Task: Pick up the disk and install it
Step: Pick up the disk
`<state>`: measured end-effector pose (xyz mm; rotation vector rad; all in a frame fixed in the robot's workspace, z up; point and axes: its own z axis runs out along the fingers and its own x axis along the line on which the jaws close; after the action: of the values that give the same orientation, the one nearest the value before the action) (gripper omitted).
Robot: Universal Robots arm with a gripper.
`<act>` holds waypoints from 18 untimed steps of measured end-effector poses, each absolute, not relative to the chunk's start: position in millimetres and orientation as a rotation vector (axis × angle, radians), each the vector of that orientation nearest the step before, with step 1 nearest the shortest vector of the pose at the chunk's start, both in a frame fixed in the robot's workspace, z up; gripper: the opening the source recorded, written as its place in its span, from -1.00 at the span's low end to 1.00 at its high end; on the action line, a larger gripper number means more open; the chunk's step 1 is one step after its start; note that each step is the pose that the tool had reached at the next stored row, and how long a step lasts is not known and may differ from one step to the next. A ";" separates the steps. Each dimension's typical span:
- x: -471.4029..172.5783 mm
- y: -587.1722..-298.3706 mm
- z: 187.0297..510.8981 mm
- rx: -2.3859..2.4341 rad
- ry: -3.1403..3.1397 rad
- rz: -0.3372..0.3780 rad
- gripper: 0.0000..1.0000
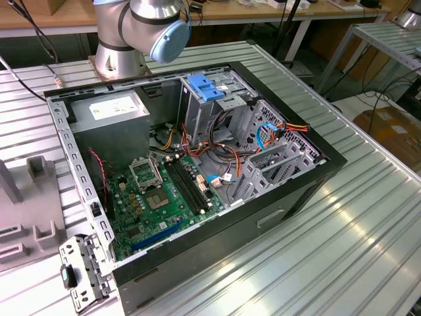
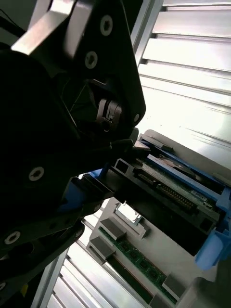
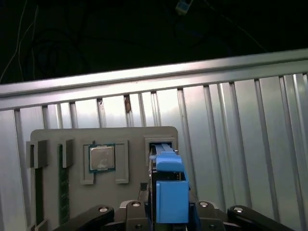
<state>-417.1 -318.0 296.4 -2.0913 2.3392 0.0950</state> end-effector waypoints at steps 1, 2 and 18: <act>-417.0 -318.0 296.4 -2.113 2.320 0.095 -0.25; -417.1 -318.0 296.5 -2.172 2.268 0.095 -0.25; -417.0 -317.5 296.4 -2.252 2.191 0.095 -0.26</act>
<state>-417.0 -317.5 296.4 -2.2523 2.1911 0.0953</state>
